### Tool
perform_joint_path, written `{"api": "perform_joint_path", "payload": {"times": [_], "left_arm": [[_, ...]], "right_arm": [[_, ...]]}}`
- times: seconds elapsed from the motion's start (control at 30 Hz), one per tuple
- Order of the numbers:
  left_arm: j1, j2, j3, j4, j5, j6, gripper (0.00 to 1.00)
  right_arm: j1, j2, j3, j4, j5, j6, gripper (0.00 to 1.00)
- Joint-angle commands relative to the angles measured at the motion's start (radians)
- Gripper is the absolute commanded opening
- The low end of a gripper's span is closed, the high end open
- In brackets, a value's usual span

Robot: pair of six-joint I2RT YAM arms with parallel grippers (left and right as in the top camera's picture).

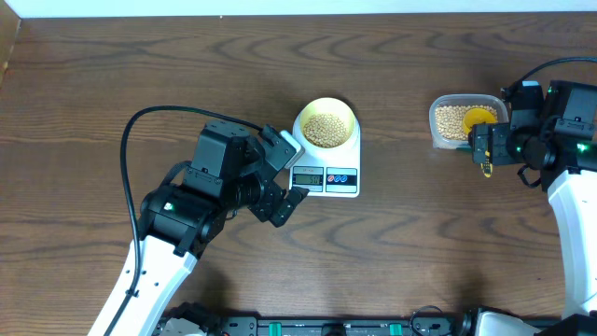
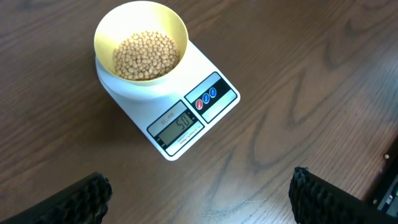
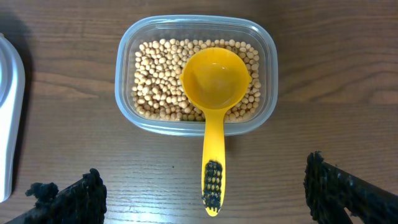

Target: Scoop item into bowl and weigh 50g on scale

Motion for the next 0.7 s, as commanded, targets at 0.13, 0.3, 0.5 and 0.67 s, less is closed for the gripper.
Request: {"api": "perform_joint_path", "payload": {"times": [0.13,0.3,0.5,0.67], "left_arm": [[0.006,0.007,0.0,-0.012,0.013,0.016,0.94],[0.006,0.042,-0.025,-0.014,0.013,0.011,0.94],[0.003,0.113,-0.099,0.052,-0.025,-0.138,0.94],[-0.033,0.152,-0.211,0.192,-0.108,-0.26,0.94]], "right_arm": [[-0.005,-0.012,0.021,-0.003,0.0,-0.013,0.99],[-0.005,-0.012,0.021,-0.003,0.0,-0.013,0.99],[-0.005,-0.012,0.021,-0.003,0.0,-0.013,0.99],[-0.005,-0.012,0.021,-0.003,0.0,-0.013,0.99]]}}
